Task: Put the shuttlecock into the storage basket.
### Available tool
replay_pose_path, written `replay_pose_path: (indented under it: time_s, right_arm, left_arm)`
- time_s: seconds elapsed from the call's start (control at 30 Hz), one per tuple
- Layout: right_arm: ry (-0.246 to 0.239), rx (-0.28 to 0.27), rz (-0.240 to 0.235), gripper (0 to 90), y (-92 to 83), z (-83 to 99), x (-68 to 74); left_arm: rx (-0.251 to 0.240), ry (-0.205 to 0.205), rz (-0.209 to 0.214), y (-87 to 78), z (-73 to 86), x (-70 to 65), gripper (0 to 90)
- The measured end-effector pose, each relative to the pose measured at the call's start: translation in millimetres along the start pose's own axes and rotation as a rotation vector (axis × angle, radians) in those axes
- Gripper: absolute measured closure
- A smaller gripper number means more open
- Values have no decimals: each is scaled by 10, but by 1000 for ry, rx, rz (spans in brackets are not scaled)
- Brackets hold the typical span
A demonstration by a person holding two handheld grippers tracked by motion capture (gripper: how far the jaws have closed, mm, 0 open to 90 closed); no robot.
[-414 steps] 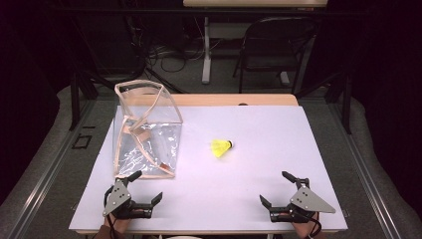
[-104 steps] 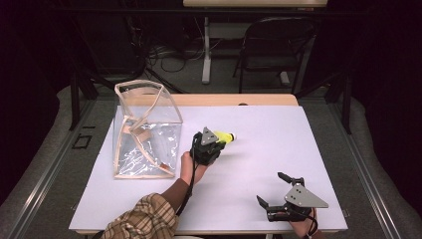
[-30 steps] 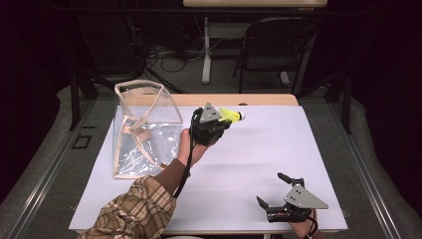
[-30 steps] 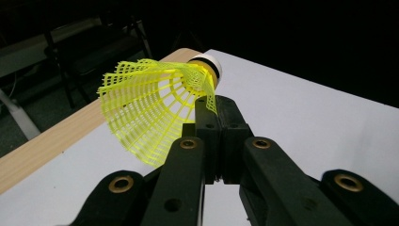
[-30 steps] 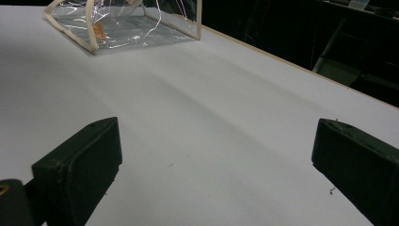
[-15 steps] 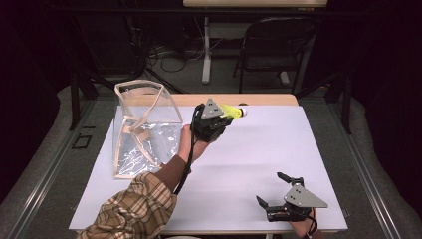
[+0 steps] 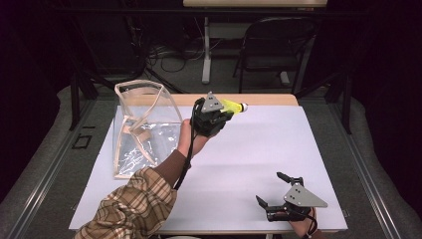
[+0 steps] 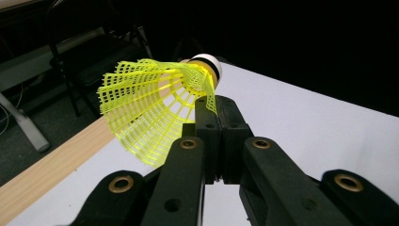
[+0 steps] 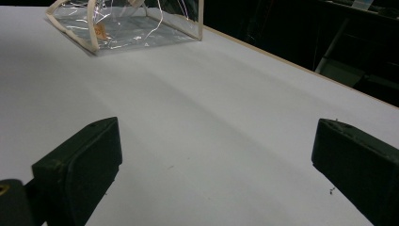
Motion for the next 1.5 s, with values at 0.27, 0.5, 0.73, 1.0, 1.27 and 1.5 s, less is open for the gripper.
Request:
replay_pose_path:
  time_s: [0.27,0.5,0.73,1.0,1.27,1.5]
  right_arm:
    - [-4,-1,1,16,-1,-4,2]
    - [-1,2,1,16,1,-4,3]
    - [-2,4,1,17,3,-2,4]
    - [-1,2,0,17,7,-1,2]
    - [-1,-1,1,17,8,2,-2]
    - [-1,-3,3,16,4,-1,1]
  left_arm:
    - [4,6,-3,-3,-60,32,895]
    - [4,17,-1,-5,-101,50,895]
    - [-2,21,-5,-13,-147,69,895]
    - [-3,32,-6,-31,-185,88,895]
    - [-3,38,-9,-30,-205,103,895]
    - [-4,46,-9,-41,-232,104,895]
Point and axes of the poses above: each handheld gripper's, and its own axes: y roughly forward along the jaws, z roughly out of its underside, x roughly to its left, the point moved 2 cm from there along y, roughly forward along the jaws, and after that the axes turned 10 degrees about -z, right-handed, at the moved point
